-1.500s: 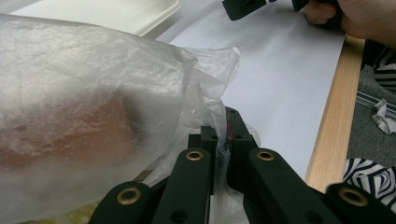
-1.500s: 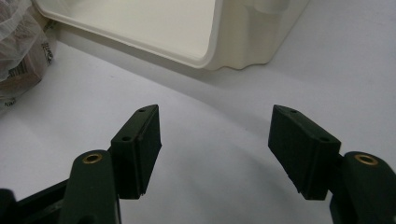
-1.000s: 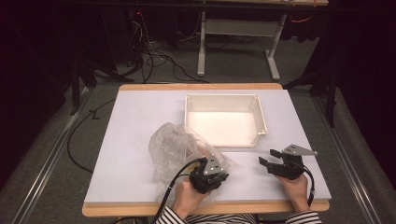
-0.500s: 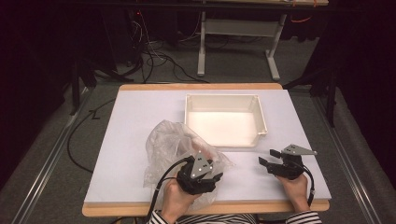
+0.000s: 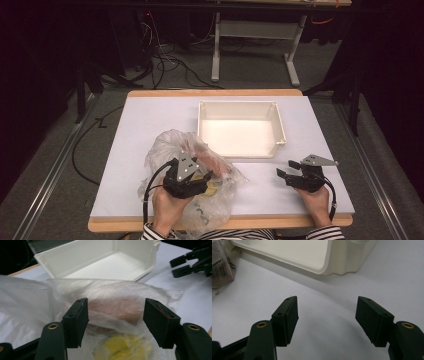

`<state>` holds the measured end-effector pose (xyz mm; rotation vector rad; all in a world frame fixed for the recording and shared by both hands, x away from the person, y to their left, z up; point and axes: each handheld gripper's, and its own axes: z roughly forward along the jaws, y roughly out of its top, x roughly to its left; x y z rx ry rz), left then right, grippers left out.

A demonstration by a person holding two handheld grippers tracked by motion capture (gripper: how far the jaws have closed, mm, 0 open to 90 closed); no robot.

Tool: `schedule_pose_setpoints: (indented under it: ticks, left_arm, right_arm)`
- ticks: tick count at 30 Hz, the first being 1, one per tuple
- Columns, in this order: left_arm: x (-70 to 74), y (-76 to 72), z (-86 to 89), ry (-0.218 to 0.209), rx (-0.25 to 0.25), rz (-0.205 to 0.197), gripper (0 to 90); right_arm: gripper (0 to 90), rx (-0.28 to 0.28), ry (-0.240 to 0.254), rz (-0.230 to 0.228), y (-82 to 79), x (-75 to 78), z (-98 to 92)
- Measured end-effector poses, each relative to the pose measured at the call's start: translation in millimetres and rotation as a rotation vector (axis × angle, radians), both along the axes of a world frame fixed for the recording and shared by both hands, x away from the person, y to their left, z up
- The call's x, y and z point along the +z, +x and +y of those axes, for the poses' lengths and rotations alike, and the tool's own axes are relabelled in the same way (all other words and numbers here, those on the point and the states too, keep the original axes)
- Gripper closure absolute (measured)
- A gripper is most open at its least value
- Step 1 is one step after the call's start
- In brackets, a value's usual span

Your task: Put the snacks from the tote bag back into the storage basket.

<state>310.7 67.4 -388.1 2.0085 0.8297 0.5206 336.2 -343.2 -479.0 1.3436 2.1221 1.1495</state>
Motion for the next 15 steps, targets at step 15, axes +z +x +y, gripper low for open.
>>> schedule_pose_setpoints:
  ticks: [15]
  left_arm:
    - [-53.3,33.7,40.8,0.012,0.131,0.163,39.8]
  right_arm:
    - [38.3,0.084,-0.032,-0.057,-8.0,3.1,7.0]
